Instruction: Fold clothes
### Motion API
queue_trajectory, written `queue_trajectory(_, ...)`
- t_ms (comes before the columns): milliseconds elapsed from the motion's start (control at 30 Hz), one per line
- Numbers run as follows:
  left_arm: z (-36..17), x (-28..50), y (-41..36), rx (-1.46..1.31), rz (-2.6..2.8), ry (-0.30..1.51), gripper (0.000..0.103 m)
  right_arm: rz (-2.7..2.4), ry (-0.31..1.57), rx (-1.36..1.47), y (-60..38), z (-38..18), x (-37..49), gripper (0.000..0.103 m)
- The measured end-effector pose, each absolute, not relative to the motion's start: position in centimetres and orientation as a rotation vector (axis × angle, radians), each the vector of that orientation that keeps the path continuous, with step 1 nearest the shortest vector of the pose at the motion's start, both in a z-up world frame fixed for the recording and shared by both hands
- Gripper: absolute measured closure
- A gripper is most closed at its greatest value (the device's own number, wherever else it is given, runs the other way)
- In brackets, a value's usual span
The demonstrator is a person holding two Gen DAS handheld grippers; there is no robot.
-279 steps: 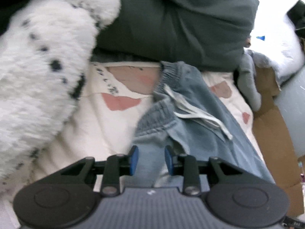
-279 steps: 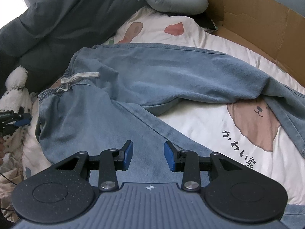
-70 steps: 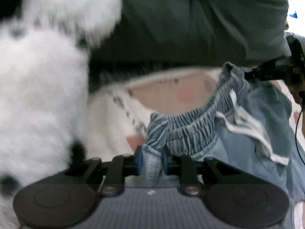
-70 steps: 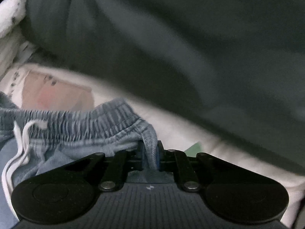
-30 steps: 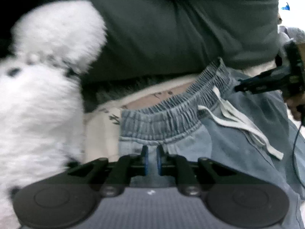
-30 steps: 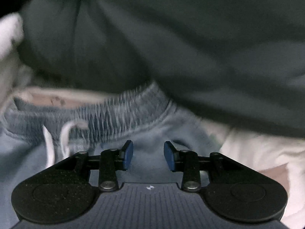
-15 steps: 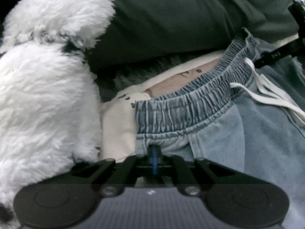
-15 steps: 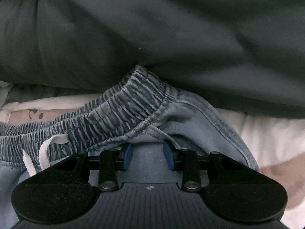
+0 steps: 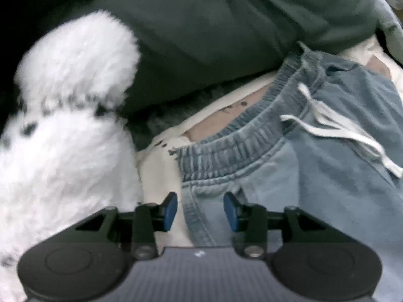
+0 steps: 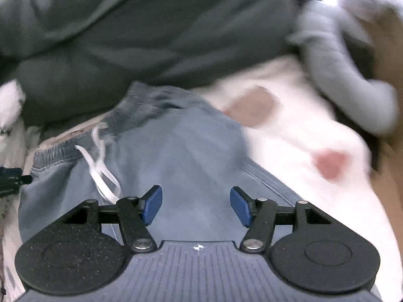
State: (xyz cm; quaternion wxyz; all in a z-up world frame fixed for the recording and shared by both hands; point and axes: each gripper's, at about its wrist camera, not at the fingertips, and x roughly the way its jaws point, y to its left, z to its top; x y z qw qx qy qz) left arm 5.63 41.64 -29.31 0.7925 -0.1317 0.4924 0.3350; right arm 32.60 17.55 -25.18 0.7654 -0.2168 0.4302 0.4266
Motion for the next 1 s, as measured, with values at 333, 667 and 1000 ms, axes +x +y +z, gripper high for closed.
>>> queue_trajectory(333,-24.6,8.8,38.1,-0.274,0.61,1.031,0.041,0.789,0.862,-0.468,6.7,-15.7,33.1,0.036)
queue_trajectory(667,-17.1,12.3,37.4,-0.204,0.514,0.971,0.037,0.712,0.826,-0.424,-0.6,-8.8,30.0,0.032)
queue_trajectory(1000,-6.8,16.9,34.8,-0.04,0.401,0.905,0.031,0.626,0.81,-0.386,-8.9,-4.6,25.1,0.028)
